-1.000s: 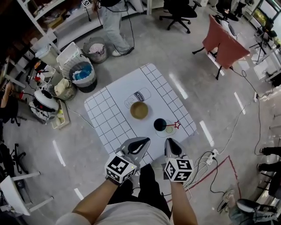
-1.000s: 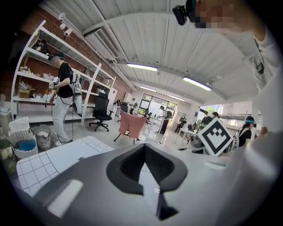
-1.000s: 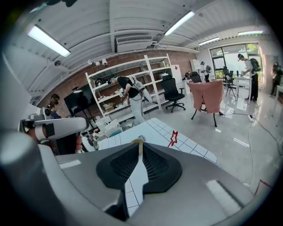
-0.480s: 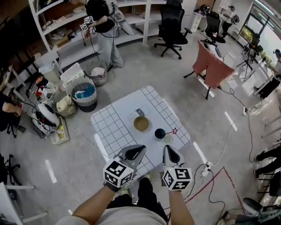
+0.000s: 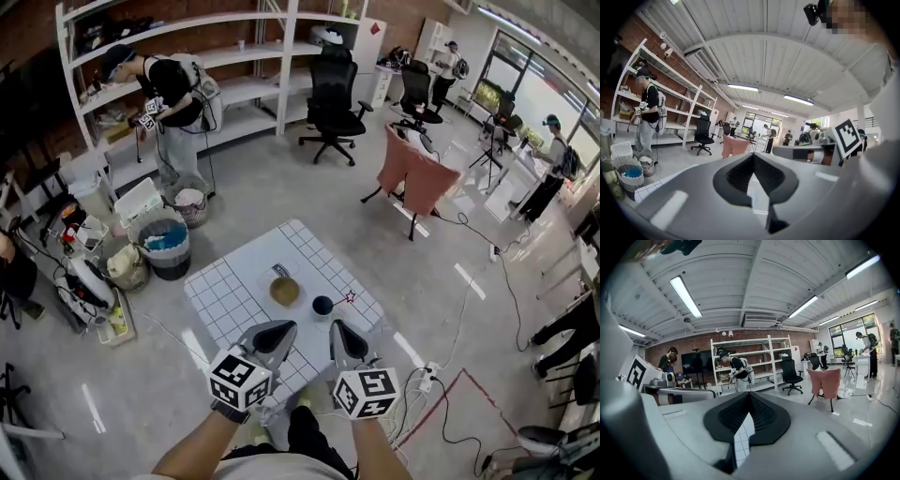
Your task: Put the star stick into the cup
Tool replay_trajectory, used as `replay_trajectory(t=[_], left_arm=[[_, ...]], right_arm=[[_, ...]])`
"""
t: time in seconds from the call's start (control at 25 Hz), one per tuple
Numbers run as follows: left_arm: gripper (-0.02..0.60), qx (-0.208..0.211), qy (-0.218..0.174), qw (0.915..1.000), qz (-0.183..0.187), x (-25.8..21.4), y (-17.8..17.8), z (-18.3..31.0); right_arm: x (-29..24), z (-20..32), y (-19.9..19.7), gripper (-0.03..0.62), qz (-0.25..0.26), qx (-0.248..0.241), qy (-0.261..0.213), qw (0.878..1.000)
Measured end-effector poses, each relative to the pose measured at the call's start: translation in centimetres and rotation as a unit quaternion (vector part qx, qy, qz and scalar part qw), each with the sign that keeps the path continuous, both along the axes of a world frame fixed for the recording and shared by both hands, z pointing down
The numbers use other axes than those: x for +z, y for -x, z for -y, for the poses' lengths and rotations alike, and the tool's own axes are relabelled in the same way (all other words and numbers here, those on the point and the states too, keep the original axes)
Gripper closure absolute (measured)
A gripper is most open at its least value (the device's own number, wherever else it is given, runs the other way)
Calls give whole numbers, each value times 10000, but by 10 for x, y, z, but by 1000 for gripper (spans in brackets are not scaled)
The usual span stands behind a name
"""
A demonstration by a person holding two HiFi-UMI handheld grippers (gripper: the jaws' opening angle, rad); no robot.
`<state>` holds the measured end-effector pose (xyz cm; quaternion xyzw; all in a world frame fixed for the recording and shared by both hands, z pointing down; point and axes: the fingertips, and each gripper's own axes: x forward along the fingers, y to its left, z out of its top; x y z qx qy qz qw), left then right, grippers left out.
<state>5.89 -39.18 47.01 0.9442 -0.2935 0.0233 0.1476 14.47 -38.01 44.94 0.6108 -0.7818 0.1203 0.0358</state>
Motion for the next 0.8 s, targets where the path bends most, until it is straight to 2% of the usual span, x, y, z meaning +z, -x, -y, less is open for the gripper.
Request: replay_trajectory(t=[0.36,0.8], left_arm=[[577,-15,-400,9989,-250,-56,9,-18],[577,-150,-683,9968,-384,-91,28,-34]], right_arm=[[-51,-21,8,582,-150,13,-485,9987],[-81,-40,25,582,-223,20,-787,9966]])
